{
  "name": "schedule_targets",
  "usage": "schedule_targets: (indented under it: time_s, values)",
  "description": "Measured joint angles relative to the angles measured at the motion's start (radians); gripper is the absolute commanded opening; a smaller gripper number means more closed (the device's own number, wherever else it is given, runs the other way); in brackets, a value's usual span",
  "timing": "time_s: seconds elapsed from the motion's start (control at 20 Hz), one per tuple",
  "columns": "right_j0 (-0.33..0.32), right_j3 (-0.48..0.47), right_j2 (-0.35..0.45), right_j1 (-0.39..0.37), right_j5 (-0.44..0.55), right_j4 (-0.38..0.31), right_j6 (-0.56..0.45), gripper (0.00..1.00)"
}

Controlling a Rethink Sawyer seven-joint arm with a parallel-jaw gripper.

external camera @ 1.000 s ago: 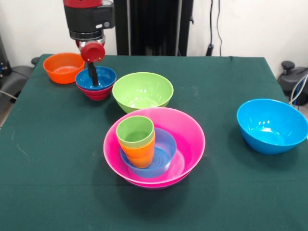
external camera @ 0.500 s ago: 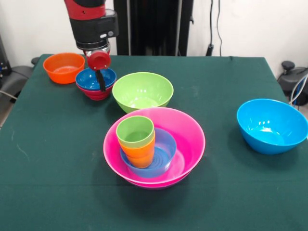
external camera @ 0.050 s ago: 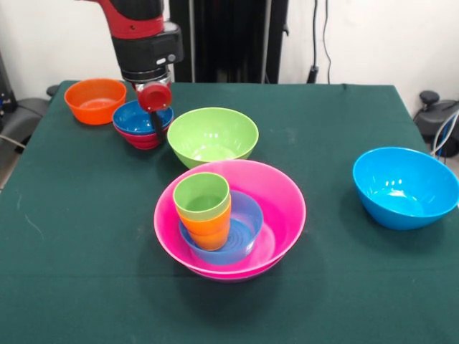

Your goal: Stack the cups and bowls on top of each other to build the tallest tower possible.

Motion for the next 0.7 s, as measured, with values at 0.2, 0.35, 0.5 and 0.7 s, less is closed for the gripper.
schedule_targets:
  time_s: [0.2, 0.35, 0.5, 0.7]
  values:
    - [-0.002, 0.0, 0.009, 0.004, -0.007, 0.0, 0.0, 1.0]
    - [-0.003, 0.0, 0.012, 0.004, -0.007, 0.0, 0.0, 1.0]
    - [-0.004, 0.0, 0.012, 0.004, -0.007, 0.0, 0.0, 1.0]
    - [-0.008, 0.0, 0.012, 0.004, -0.007, 0.0, 0.0, 1.0]
